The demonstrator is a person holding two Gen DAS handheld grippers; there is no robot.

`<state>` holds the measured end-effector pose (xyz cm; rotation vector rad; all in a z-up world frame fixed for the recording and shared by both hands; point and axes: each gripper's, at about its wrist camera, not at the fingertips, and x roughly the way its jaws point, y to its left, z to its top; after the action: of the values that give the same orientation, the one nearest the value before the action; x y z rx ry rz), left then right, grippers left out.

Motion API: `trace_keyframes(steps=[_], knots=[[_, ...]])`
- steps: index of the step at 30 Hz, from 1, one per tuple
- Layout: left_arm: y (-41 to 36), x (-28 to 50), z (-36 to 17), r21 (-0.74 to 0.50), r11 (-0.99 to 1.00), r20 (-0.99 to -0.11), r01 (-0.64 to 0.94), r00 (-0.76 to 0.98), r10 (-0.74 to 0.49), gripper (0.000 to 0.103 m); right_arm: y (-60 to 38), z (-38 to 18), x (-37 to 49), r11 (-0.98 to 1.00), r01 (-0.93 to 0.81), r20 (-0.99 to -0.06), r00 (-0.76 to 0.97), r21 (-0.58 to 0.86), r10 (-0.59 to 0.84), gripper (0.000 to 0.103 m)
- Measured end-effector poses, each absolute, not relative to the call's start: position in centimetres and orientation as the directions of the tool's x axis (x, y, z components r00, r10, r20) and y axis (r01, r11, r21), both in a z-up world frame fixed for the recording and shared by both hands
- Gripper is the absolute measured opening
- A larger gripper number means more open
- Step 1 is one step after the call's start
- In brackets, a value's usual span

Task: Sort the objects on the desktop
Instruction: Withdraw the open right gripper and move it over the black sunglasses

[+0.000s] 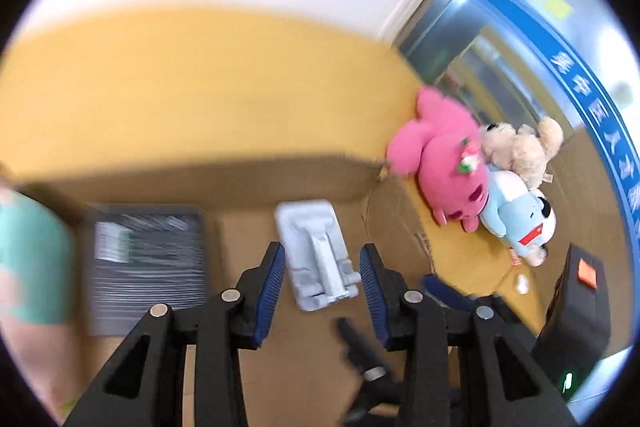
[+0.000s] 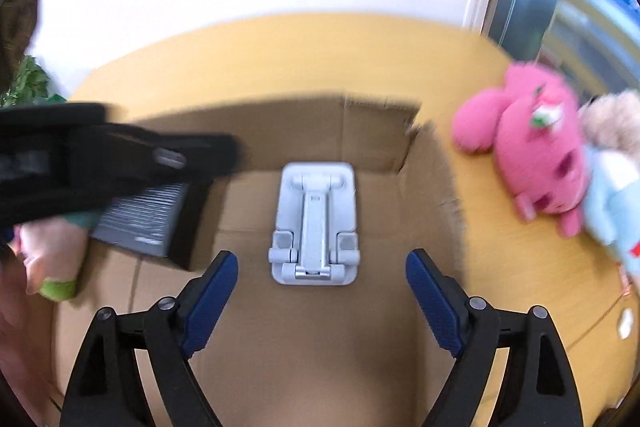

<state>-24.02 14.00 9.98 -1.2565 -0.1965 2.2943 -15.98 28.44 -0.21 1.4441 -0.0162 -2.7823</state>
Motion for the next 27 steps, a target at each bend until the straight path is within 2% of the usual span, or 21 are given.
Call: trace_keyframes(steps=[1, 3, 4, 6, 11, 14, 17, 20, 24, 27], knots=[[13.2, -22.5, 11.5, -0.328, -0.865, -0.723, -0.380, -0.488, 0.489, 0.042, 28.4, 1.2, -14.2, -1.000, 0.006, -0.790, -0.613, -0.004, 0.000, 0.089], [10.9, -17.6, 15.5, -0.255, -0.885, -0.646, -0.390, -0.612, 0.456, 0.058, 28.1, 3.3, -11.3, -0.999, 0.005, -0.731, -0.682, -0.052, 0.035, 0.091], [9.8, -15.8, 16.6, -0.237, -0.896, -0.619, -0.376, -0.652, 0.437, 0.063, 28.4, 4.4, -11.3, -0.997, -0.005, -0.700, -0.711, -0.075, 0.056, 0.094], [7.0, -11.0, 19.0, -0.220, -0.921, -0.553, -0.323, -0.736, 0.390, 0.083, 27.2, 6.4, -8.4, -0.995, -0.001, -0.648, -0.759, -0.095, 0.063, 0.099], [2.4, -0.9, 20.5, -0.129, -0.962, -0.466, -0.239, -0.842, 0.271, 0.083, 24.7, 8.9, -0.4, -0.991, 0.052, -0.575, -0.817, -0.119, 0.026, 0.099], [1.2, 4.0, 19.4, -0.044, -0.988, -0.424, -0.146, -0.893, 0.151, 0.083, 23.9, 10.6, 3.5, -0.991, 0.070, -0.556, -0.831, -0.118, 0.007, 0.100], [0.1, 8.1, 17.2, 0.010, -0.999, -0.396, -0.049, -0.917, 0.041, 0.083, 23.0, 10.0, 6.9, -0.990, 0.091, -0.549, -0.836, -0.112, -0.015, 0.100], [-0.8, 10.5, 15.4, 0.000, -1.000, -0.408, -0.012, -0.913, 0.011, 0.084, 22.3, 9.5, 9.8, -0.988, 0.105, -0.543, -0.839, -0.115, -0.026, 0.103], [-1.8, 13.6, 14.1, -0.070, -0.997, -0.374, 0.030, -0.928, -0.001, 0.084, 22.0, 9.4, 12.0, -0.990, 0.096, -0.541, -0.841, -0.103, -0.026, 0.103], [-2.2, 14.8, 13.9, -0.066, -0.997, -0.367, 0.038, -0.930, -0.011, 0.084, 21.6, 9.9, 13.3, -0.990, 0.107, -0.530, -0.847, -0.093, -0.042, 0.103]])
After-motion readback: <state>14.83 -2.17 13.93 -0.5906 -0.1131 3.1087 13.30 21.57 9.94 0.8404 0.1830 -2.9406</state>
